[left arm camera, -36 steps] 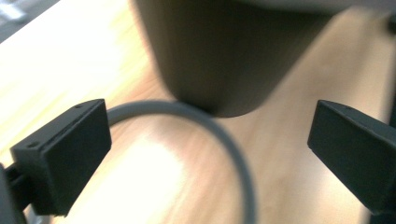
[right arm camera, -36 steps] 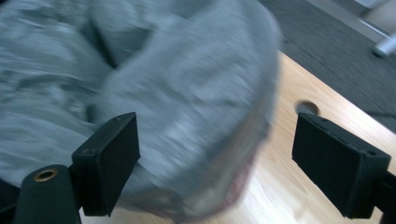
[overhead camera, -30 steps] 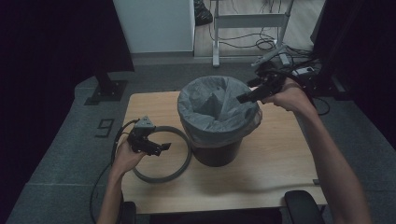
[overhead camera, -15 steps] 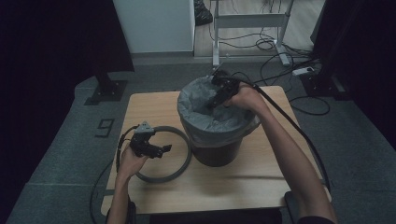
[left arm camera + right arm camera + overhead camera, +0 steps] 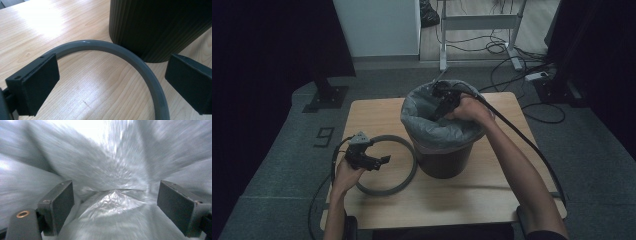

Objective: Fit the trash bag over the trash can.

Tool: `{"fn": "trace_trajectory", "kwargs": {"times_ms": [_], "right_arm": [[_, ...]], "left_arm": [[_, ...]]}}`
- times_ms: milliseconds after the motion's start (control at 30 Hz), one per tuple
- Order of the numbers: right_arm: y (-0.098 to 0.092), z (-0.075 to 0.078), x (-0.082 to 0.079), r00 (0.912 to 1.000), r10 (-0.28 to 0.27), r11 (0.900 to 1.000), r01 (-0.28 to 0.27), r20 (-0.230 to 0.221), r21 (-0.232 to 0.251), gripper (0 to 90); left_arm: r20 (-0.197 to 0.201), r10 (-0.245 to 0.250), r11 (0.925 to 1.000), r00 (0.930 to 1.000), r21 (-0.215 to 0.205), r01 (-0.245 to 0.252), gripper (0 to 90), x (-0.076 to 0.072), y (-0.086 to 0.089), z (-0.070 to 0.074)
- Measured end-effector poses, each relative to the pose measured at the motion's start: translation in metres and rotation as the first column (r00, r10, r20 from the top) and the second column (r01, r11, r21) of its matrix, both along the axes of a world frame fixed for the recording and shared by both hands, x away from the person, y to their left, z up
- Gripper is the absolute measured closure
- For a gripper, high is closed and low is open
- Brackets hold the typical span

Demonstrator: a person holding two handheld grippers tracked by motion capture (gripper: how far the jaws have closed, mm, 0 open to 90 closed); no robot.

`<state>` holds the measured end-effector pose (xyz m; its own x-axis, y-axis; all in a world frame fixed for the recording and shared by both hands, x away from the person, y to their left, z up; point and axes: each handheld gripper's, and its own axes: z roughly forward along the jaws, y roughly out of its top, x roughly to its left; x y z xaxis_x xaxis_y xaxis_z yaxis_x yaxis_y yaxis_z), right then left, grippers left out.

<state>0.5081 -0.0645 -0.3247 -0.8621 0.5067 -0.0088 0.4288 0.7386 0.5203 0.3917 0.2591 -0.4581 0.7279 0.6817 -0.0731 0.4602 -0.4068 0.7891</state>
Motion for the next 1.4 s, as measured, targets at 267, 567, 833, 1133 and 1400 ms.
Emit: {"fn": "trace_trajectory", "kwargs": {"times_ms": [267, 567, 833, 1133, 1400], "right_arm": [[0.009, 0.045, -0.04, 0.9902, 0.135, 0.981, -0.139, 0.036, 0.134, 15.4], [0.05, -0.024, -0.032, 0.9915, 0.129, 0.991, -0.129, -0.012, -0.02, 13.9], [0.048, -0.023, -0.032, 0.9916, 0.126, 0.989, -0.123, 0.03, -0.081, 13.9], [-0.004, 0.024, -0.012, 0.99, -0.055, 0.998, 0.058, 0.13, -0.02, 13.6], [-0.003, -0.027, 0.022, 0.9902, -0.129, 0.991, 0.132, 0.053, -0.037, 14.4]], "left_arm": [[-0.009, 0.076, 0.9934, 0.9971, 0.086, -0.075, 0.0, 0.004, 0.01, -0.018], [-0.013, 0.199, 0.9707, 0.9799, 0.14, -0.196, 0.0, 0.009, 0.038, -0.054], [-0.008, 0.224, 0.9681, 0.9745, 0.116, -0.222, 0.0, 0.009, 0.049, -0.068], [-0.01, 0.19, 0.9723, 0.9816, 0.14, -0.187, 0.0, 0.01, 0.043, -0.072], [-0.016, 0.164, 0.9756, 0.9863, 0.15, -0.16, 0.0, 0.01, 0.041, -0.074]]}}
